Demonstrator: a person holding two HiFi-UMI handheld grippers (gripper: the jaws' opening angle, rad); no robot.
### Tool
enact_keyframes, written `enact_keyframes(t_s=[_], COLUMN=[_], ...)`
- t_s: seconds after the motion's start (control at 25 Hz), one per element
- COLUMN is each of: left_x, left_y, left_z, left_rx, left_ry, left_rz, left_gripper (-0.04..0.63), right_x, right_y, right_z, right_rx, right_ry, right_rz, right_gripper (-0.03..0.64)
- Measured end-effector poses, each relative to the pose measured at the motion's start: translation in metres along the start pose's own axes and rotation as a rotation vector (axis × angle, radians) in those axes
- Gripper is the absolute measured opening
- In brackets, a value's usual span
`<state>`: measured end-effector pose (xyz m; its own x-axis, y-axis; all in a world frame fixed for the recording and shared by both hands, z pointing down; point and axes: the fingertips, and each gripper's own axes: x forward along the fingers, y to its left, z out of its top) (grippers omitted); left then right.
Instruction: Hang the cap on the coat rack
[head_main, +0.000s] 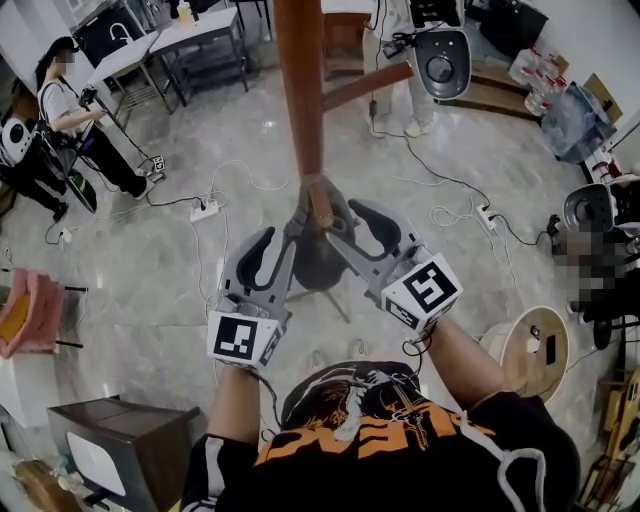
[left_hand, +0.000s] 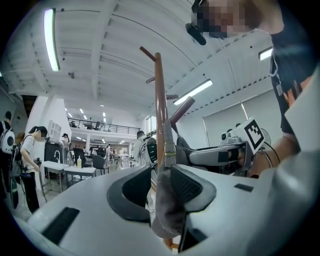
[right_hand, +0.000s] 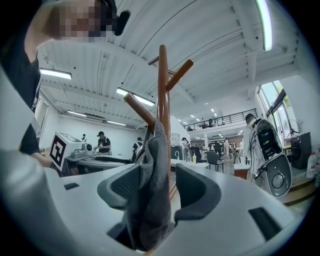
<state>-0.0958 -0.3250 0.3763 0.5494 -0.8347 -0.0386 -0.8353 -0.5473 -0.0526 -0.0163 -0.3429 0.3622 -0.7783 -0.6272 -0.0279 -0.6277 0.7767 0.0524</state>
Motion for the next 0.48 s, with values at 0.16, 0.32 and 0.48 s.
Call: enact_keyframes(t_s=[0.16,0.32,0.48], left_x=[-0.004,-0.011,-0.022], left_y=[0.0,-0.002,-0.007], left_z=[0.003,0.004,-0.001], left_rx=[-0.003,-0.008,-0.018], left_ry=[0.01,0.016,0.02], left_rz=[-0.003,-0.008,-0.013], left_gripper=[0.132,0.126,0.121], right_x=[-0.006,-0.015,-0.026], right_y=[-0.002,-0.001,0.003], right_z=[0.004,0.003,-0.002], right_rx=[0.002,-0.001,-0.004], right_ry=[0.002,0.013,0.022], right_rz=[-0.005,-0.013,-0.023], right_gripper=[0.235,0.235,0.233])
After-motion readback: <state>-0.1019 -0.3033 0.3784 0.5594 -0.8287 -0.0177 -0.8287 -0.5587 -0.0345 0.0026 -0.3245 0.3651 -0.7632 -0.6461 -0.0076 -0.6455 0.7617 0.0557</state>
